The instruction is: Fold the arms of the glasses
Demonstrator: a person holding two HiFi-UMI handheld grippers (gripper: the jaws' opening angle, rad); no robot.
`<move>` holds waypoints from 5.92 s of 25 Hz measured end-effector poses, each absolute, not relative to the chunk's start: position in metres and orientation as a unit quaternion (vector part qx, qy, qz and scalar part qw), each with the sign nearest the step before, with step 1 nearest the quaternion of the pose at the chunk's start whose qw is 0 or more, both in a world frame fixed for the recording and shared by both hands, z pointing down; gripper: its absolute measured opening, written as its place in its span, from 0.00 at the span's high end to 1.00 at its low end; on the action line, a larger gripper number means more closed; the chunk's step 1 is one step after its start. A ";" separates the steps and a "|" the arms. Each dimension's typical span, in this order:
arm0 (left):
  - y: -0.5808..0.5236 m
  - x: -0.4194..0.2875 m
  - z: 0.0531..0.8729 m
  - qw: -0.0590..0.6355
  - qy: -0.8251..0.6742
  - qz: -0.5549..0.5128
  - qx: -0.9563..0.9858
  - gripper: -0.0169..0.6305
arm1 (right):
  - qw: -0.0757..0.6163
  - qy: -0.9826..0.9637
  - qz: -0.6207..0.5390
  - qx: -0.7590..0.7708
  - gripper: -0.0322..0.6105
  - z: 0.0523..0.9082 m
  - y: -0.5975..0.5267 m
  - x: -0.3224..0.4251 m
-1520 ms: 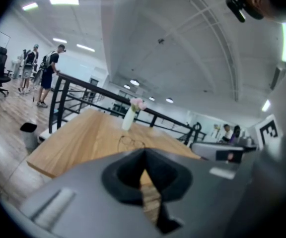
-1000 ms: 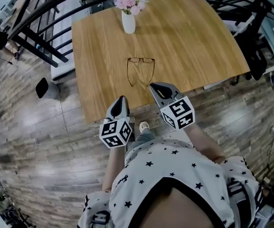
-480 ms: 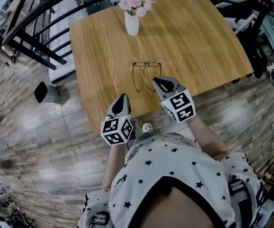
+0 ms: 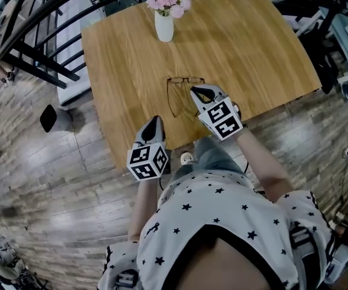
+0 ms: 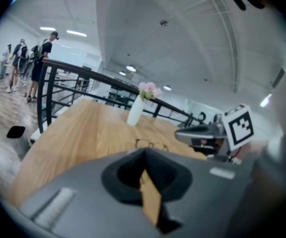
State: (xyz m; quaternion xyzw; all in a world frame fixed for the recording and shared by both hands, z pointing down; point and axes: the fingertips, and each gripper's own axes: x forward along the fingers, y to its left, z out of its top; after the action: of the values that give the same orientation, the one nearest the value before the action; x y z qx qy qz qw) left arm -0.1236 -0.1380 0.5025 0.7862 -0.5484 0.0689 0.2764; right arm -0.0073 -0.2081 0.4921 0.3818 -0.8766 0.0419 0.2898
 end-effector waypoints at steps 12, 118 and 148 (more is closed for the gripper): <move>-0.163 -0.123 0.515 0.288 -0.561 0.076 0.772 0.96 | 0.392 -0.866 0.015 0.310 0.92 0.536 -0.250 -0.011; -0.134 -0.107 0.474 0.193 -0.556 0.108 0.801 0.92 | 0.326 -0.872 0.020 0.365 0.92 0.433 -0.194 0.003; -0.126 -0.067 0.479 0.169 -0.481 0.155 0.846 0.93 | 0.321 -0.877 0.008 0.359 0.92 0.428 -0.193 -0.010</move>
State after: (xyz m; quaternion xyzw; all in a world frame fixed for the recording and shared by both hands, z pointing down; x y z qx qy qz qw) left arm -0.0675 -0.1259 0.4788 0.8461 -0.4812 0.1553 0.1688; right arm -0.0099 -0.1925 0.4279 0.3586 -0.8767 0.0082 0.3206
